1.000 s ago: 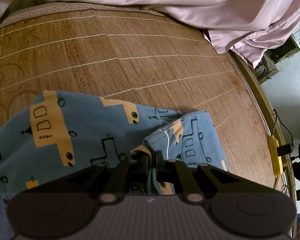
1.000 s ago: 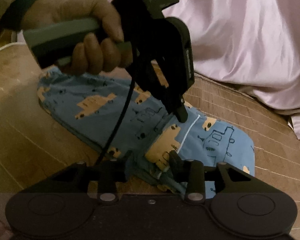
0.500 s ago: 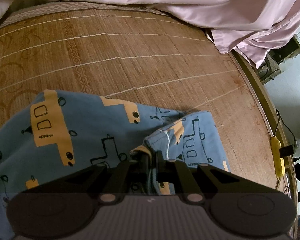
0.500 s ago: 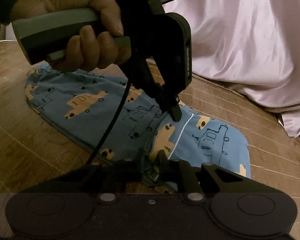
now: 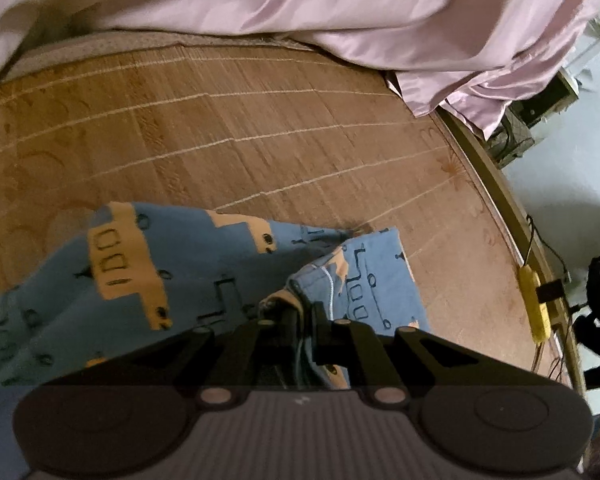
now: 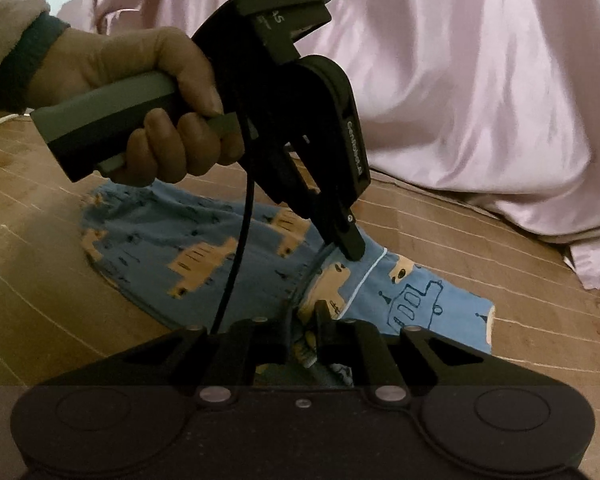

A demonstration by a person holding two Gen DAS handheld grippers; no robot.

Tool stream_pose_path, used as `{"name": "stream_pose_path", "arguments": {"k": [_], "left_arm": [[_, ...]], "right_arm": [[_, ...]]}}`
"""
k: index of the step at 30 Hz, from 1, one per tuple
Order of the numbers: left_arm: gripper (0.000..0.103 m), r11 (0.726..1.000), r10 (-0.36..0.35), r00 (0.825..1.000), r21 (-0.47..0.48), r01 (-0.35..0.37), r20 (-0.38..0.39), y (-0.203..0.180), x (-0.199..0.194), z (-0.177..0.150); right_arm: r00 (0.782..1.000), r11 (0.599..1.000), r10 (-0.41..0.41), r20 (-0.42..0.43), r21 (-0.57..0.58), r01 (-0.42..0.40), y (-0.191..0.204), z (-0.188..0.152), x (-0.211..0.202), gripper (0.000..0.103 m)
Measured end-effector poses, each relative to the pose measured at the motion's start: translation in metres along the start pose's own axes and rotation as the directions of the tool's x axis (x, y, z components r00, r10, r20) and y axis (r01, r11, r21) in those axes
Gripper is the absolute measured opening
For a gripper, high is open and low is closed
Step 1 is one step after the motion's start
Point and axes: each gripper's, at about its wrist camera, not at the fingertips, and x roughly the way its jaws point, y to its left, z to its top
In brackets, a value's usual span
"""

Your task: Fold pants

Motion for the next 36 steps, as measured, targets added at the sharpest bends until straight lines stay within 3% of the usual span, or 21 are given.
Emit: {"name": "stream_pose_path", "arguments": {"k": [11,19,23,26,27,29,30,31,34,36], "left_arm": [[0.007,0.999,0.019,1.000,-0.038,-0.019,0.003,0.038,-0.027,-0.017],[0.007,0.996,0.089,0.996,-0.027,-0.089,-0.011,0.060,-0.036,-0.030],[0.010,0.990,0.144,0.989,-0.005,-0.144,-0.032,0.067,-0.022,-0.035],[0.013,0.990,0.137,0.990,-0.019,-0.137,-0.019,0.070,-0.023,-0.039],[0.015,0.990,0.137,0.991,-0.014,-0.137,-0.011,0.070,-0.025,-0.040],[0.028,0.985,0.171,0.985,0.001,-0.171,0.011,0.067,-0.031,-0.045],[0.038,0.980,0.197,0.980,0.005,-0.197,0.028,0.065,-0.036,-0.050],[0.042,0.976,0.216,0.975,0.010,-0.217,0.049,0.062,-0.042,-0.055],[0.043,0.971,0.223,0.964,0.057,-0.233,0.148,0.046,-0.059,-0.076],[0.044,0.963,0.234,0.955,0.095,-0.254,0.180,0.030,-0.061,-0.087]], "right_arm": [[0.992,0.991,0.127,-0.015,-0.035,-0.128,0.032,0.010,0.018,0.011],[0.977,0.976,0.205,-0.055,-0.069,-0.208,0.054,0.013,0.035,0.014],[0.971,0.972,0.225,-0.079,-0.053,-0.229,0.055,0.008,0.044,0.039],[0.970,0.971,0.232,-0.067,-0.049,-0.236,0.043,0.005,0.035,0.060],[0.970,0.970,0.235,-0.061,-0.049,-0.238,0.036,0.003,0.030,0.071],[0.974,0.974,0.221,-0.048,-0.042,-0.223,0.014,0.001,0.017,0.081],[0.979,0.979,0.198,-0.045,-0.039,-0.199,0.004,0.001,0.014,0.081],[0.988,0.988,0.150,-0.043,-0.038,-0.151,-0.011,0.001,0.011,0.081],[0.998,0.999,0.022,-0.061,-0.027,-0.023,-0.051,0.002,0.015,0.080],[0.998,1.000,0.012,-0.065,-0.023,-0.014,-0.073,0.003,0.027,0.080]]}}
